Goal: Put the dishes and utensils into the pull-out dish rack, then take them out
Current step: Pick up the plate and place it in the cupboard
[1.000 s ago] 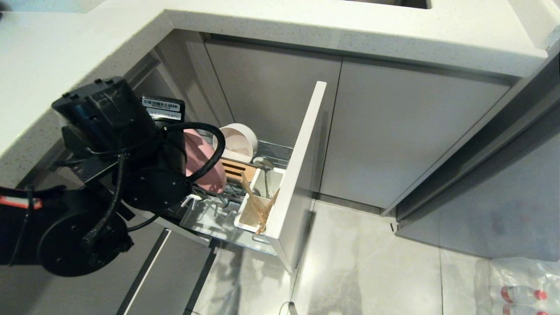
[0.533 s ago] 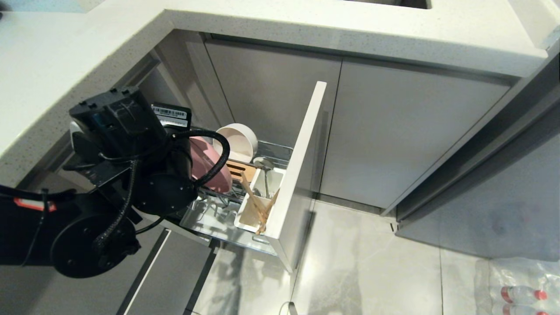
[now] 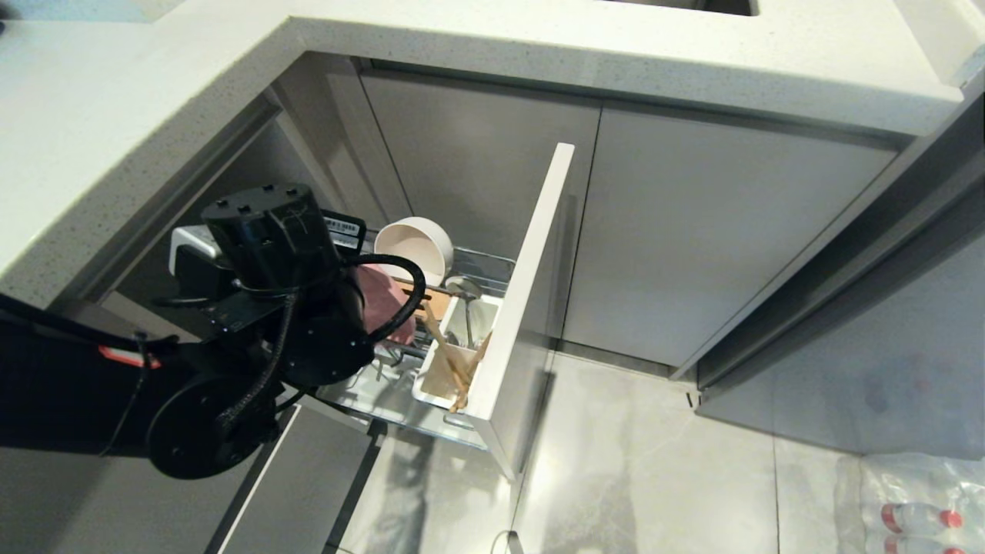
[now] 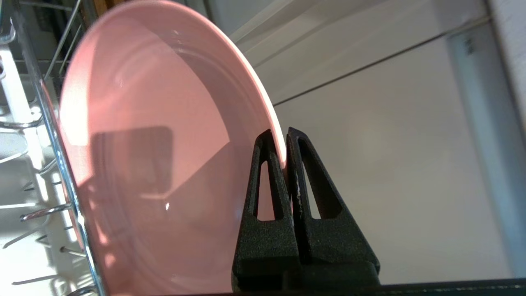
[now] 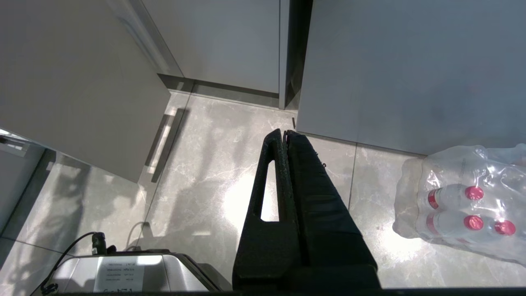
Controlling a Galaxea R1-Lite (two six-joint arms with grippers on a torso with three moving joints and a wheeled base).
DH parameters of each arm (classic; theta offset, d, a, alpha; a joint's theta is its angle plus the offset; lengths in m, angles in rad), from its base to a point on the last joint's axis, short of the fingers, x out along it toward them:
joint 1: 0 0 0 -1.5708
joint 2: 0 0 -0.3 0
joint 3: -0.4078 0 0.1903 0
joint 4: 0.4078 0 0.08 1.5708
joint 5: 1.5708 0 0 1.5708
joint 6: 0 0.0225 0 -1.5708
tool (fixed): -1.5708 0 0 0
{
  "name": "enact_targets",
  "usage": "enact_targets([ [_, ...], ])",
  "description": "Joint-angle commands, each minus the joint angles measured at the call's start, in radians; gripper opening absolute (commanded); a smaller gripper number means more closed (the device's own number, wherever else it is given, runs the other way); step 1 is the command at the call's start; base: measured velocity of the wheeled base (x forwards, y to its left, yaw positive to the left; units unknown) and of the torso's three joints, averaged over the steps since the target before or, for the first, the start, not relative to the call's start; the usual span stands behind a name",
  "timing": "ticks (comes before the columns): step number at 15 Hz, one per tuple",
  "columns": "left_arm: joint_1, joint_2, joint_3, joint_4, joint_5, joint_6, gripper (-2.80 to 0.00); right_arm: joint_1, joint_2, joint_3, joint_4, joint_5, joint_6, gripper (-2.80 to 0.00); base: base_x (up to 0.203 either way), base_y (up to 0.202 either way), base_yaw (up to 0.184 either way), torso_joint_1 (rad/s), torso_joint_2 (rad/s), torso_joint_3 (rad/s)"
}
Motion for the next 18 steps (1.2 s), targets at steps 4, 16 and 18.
enact_targets([
  [4,0.002,0.043,-0.012,-0.005,0.004,-0.001,-2.8,0.0,0.001,0.002,0.0,0.0,0.0,-2.8,0.0,0.0,0.0,0.0,0.0,0.0],
  [16,0.023,0.099,-0.012,-0.005,0.001,-0.007,-2.8,0.0,0.001,0.002,0.0,0.0,0.0,-2.8,0.0,0.0,0.0,0.0,0.0,0.0],
  [18,0.023,0.101,-0.012,-0.005,0.0,-0.008,-2.8,0.0,0.001,0.002,0.0,0.0,0.0,-2.8,0.0,0.0,0.0,0.0,0.0,0.0],
])
